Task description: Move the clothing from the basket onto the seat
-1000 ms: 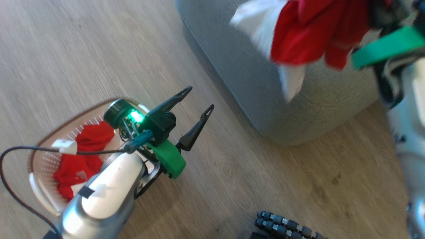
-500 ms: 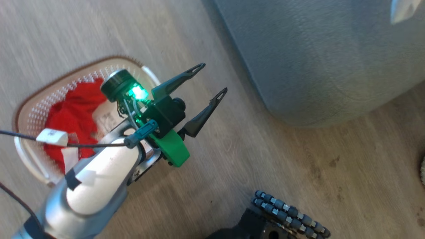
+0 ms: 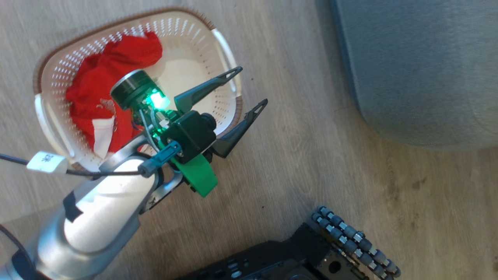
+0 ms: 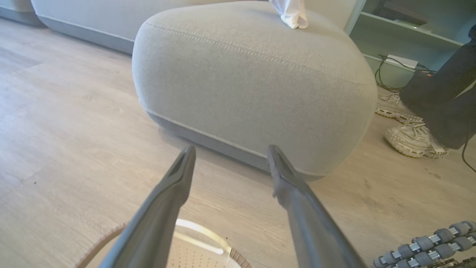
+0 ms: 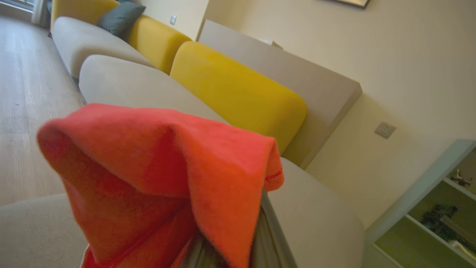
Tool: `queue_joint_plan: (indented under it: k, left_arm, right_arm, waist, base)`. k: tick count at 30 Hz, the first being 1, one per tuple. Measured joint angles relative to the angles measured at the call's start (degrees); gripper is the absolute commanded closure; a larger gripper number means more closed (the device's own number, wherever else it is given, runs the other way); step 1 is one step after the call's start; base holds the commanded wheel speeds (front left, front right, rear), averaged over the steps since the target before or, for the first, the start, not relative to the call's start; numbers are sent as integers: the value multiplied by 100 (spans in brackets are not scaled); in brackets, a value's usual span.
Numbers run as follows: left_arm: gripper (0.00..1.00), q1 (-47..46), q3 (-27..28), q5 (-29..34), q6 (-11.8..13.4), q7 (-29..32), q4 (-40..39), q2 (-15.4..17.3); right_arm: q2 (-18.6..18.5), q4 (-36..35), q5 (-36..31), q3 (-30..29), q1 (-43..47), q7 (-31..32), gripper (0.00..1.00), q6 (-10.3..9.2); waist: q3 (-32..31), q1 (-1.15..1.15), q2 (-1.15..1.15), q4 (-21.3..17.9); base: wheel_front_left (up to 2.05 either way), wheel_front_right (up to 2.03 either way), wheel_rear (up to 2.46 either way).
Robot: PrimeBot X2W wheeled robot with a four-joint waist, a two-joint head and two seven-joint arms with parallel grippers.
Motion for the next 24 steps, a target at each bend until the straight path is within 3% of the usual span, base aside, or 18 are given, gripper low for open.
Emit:
queue_joint_plan:
  k: [3,8,9,10,11,18,24]
  left_arm:
    - [0,-30,-8,1,0,2,-30,45]
    - [0,-117,-85,1,0,29,-29,62]
    - [0,-152,-87,1,0,37,-22,60]
    - [0,-181,-87,1,0,36,-12,59]
    - [0,-200,-89,1,0,35,7,57]
    - [0,-210,-134,-29,2,-122,282,29]
    - [0,-160,-130,-157,83,-439,703,-160]
  right_arm:
    - [135,58,-104,-564,291,35,100,0]
    - [746,457,-162,-869,738,32,100,0]
    - [836,558,-153,-867,822,-32,89,0]
    - [878,658,-154,-820,906,-115,52,0]
    - [894,758,-125,-786,981,-207,0,0]
    - [891,1371,285,-14,1460,-928,0,0]
    - [755,1256,924,835,2145,-1106,0,0]
  waist:
    - [184,-1,0,126]
    - [390,0,0,223]
    - [399,0,0,224]
    - [396,0,0,218]
    - [384,0,0,209]
    - [114,-1,0,152]
    - [-311,-2,0,179]
  base:
    - [0,0,0]
    - [0,0,0]
    - [0,0,0]
    - [0,0,0]
    - [0,0,0]
    - [0,0,0]
    - [0,0,0]
